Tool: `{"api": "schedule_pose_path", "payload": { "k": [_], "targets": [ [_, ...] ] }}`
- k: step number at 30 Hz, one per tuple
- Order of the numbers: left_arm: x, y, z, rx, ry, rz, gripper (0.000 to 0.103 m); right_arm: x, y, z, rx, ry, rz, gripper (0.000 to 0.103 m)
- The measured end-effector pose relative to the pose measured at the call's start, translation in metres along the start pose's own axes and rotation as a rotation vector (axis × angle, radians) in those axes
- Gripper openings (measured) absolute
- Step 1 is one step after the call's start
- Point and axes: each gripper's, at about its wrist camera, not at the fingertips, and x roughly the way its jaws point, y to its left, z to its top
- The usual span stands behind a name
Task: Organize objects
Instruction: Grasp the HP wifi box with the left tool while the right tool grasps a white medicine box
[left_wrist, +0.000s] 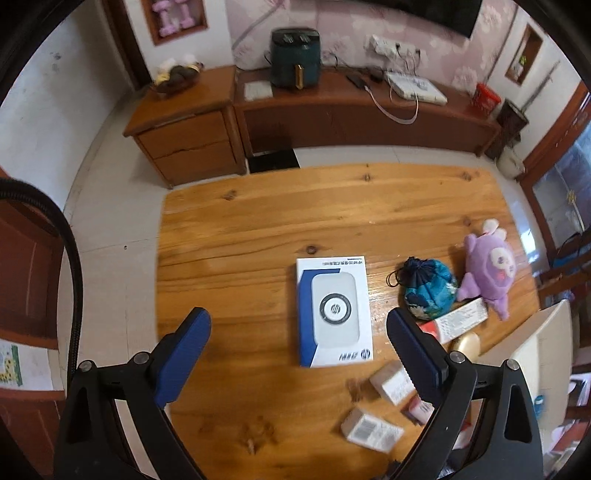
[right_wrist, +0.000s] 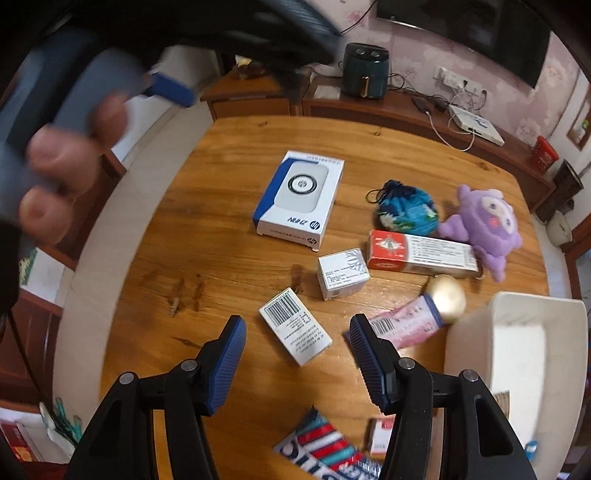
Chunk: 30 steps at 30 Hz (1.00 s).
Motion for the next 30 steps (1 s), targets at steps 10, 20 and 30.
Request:
{"api": "schedule_pose_path", "payload": {
  "k": [10, 20, 30],
  "targets": [
    [0.071, -0.018, 0.008, 0.029, 0.123, 0.015, 0.099, 0.047, 0.015, -0.014, -0.11, 0.072, -0.006, 0.06],
    [0.103, -0.025, 0.003, 0.017, 0.188, 0.023, 0.099, 0.062, 0.02, -0.011, -0.144, 0.079, -0.021, 0.062],
    [0.121, -0.017, -0.005, -0.05, 0.249, 0.04, 0.08, 0.071, 0.018, -0.017, -0.126, 0.117, 0.011, 0.035]
  ]
}}
